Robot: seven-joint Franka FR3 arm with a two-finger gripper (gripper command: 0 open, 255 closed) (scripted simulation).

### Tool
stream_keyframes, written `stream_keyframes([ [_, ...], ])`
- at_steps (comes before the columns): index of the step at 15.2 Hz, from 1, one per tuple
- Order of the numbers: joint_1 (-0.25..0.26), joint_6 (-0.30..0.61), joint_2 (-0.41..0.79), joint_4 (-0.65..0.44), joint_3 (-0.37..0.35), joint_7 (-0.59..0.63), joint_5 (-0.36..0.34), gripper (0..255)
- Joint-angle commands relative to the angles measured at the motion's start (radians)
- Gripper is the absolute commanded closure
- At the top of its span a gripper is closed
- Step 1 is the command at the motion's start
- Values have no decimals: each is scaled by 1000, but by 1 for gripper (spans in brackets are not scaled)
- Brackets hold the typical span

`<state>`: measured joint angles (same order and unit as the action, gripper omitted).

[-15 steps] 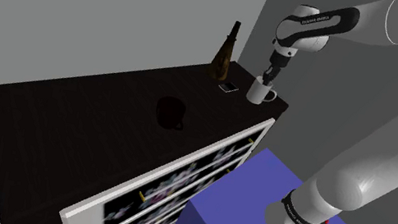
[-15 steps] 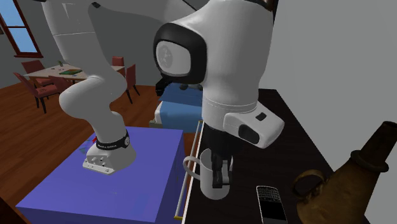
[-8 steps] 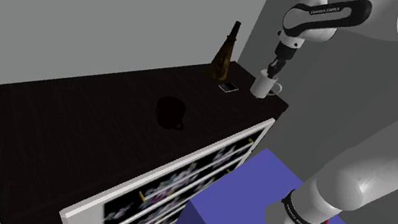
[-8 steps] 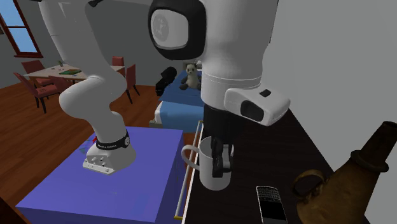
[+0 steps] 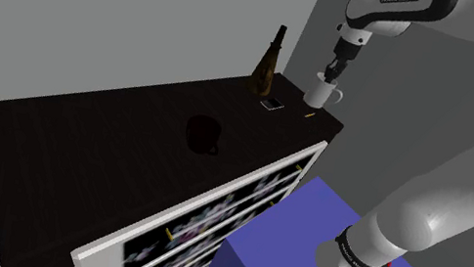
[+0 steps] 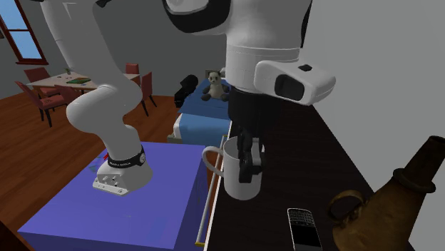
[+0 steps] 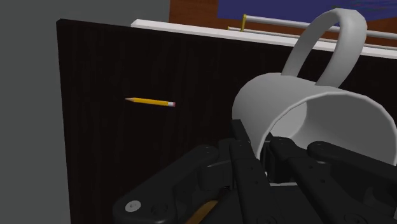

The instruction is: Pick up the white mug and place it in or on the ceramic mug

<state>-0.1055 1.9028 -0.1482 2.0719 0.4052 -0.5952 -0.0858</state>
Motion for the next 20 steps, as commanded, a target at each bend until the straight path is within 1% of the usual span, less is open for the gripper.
stream_keyframes([
  [1,0,-29,-5,-24,-2,0,-1,255],
  [6,2,-89,-13,-76,-5,1,-2,255],
  [12,56,-100,-110,15,-102,159,-11,255],
  [20,131,-119,-179,73,-236,358,20,255],
])
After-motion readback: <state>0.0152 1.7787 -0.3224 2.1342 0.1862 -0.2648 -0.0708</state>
